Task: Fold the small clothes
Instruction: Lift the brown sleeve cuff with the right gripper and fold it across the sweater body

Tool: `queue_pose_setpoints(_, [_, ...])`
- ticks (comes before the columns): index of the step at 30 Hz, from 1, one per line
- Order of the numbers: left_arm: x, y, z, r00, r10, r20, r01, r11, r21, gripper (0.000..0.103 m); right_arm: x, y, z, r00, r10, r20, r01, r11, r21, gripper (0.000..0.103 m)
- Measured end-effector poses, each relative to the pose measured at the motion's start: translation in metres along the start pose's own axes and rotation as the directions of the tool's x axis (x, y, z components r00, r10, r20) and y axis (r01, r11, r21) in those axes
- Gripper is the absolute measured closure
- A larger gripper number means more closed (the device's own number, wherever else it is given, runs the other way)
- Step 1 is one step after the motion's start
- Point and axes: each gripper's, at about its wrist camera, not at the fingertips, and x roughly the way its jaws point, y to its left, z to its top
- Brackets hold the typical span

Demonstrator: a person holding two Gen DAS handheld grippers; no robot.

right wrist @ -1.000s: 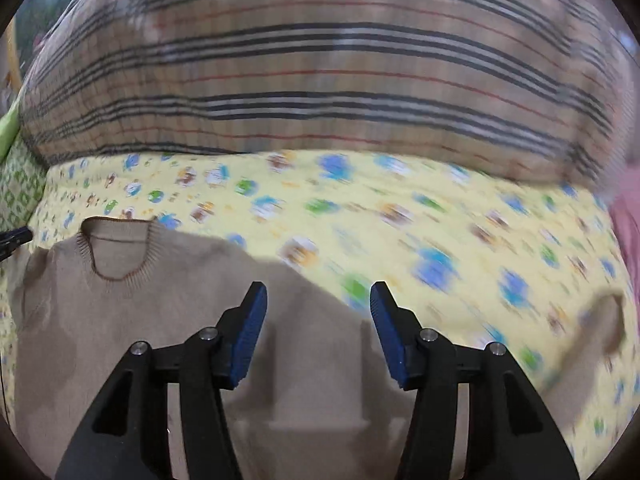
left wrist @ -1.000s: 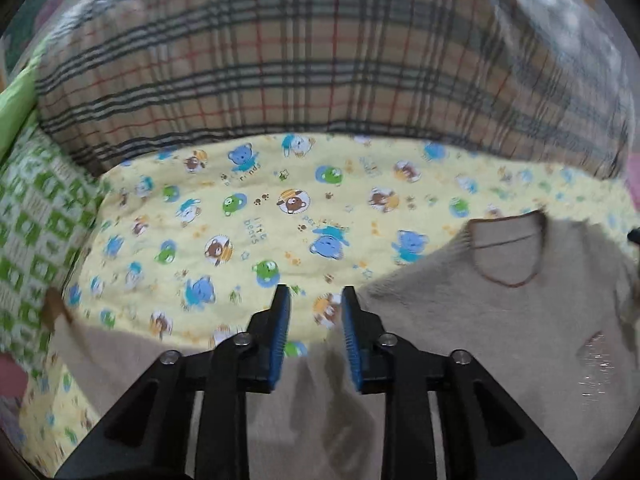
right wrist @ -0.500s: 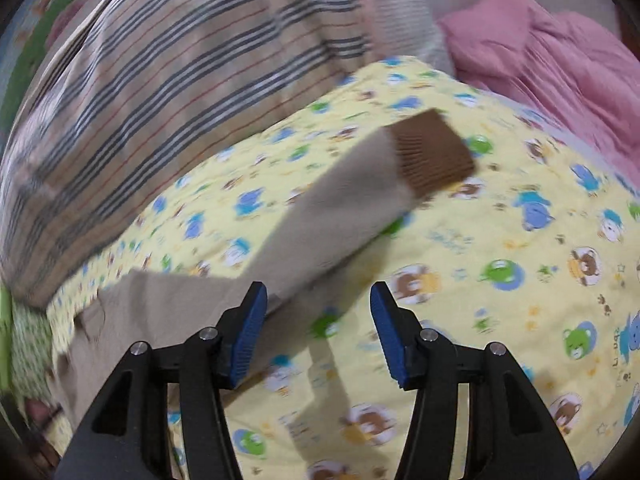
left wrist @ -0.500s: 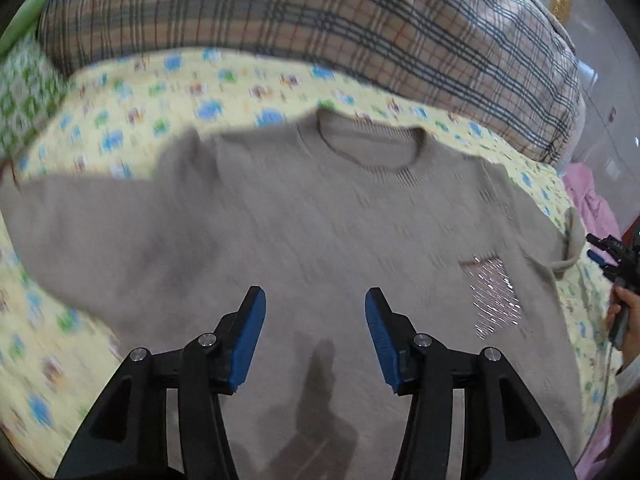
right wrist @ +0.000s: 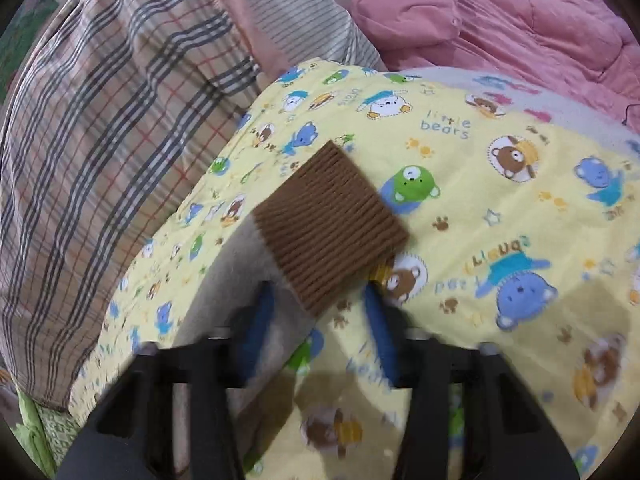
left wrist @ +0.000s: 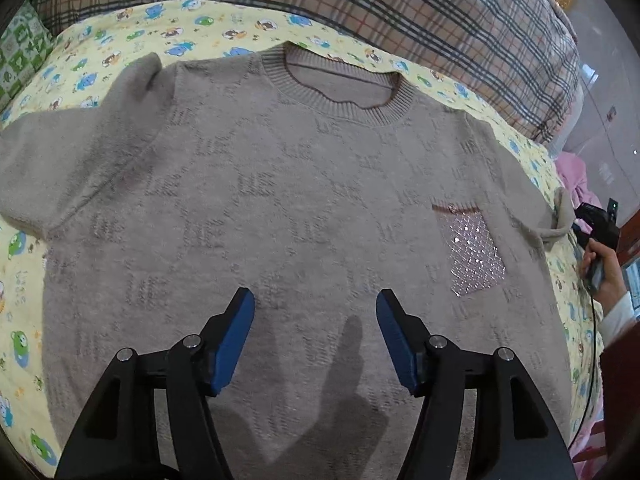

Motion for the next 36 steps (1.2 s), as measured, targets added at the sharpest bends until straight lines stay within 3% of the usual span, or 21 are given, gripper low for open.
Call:
queue_pose_setpoints(3, [0.001, -0.005, -0.004, 1.0, -0.008, -0.012, 0.008, 1.0, 0.014, 0.039, -0.007, 0.005, -0.001, 0.999, 0.047, 0.024, -0.047, 0.999, -0.025, 0.096])
queue_pose_setpoints(7, [-0.001, -0.011, -0.009, 0.999, -0.033, -0.018, 0.033, 0.999, 0.023, 0.039, -0.043, 0.052, -0.014, 0.987, 0.144, 0.074, -0.126, 0.969, -0.214, 0.096])
queue_pose_setpoints(12, [-0.012, -0.011, -0.017, 0.997, -0.074, -0.006, 0.074, 0.997, 0.013, 0.038, -0.07, 0.137, -0.054, 0.953, 0.302, -0.034, -0.287, 0.857, -0.428, 0.097])
queue_pose_setpoints(15, [-0.023, -0.004, -0.02, 0.996, -0.088, 0.009, 0.088, 0.996, 0.005, 0.038, -0.074, 0.189, -0.092, 0.904, 0.401, -0.149, -0.42, 0.766, -0.487, 0.097])
queue_pose_setpoints(19, [-0.04, 0.018, -0.026, 0.995, -0.096, 0.041, 0.097, 0.995, -0.034, 0.034, -0.073, 0.26, -0.163, 0.817, 0.472, -0.332, -0.575, 0.613, -0.542, 0.097])
queue_pose_setpoints(22, [-0.049, 0.039, -0.032, 0.993, -0.104, 0.051, 0.108, 0.99, -0.087, 0.033, -0.07, 0.301, -0.222, 0.752, 0.476, -0.457, -0.659, 0.506, -0.557, 0.097])
queue_pose_setpoints(27, [-0.06, 0.069, -0.043, 0.992, -0.109, 0.065, 0.118, 0.982, -0.15, 0.033, -0.06, 0.35, -0.312, 0.638, 0.438, -0.633, -0.77, 0.371, -0.519, 0.097])
queue_pose_setpoints(29, [-0.061, 0.075, -0.045, 0.991, -0.111, 0.07, 0.121, 0.979, -0.163, 0.032, -0.053, 0.365, -0.343, 0.609, 0.406, -0.681, -0.793, 0.349, -0.5, 0.097])
queue_pose_setpoints(33, [-0.061, 0.087, -0.045, 0.989, -0.122, 0.083, 0.137, 0.97, -0.2, 0.032, -0.028, 0.379, -0.395, 0.562, 0.332, -0.758, -0.819, 0.354, -0.452, 0.097])
queue_pose_setpoints(36, [-0.057, 0.09, -0.04, 0.987, -0.131, 0.091, 0.148, 0.967, -0.209, 0.031, -0.012, 0.379, -0.421, 0.55, 0.293, -0.782, -0.818, 0.376, -0.435, 0.096])
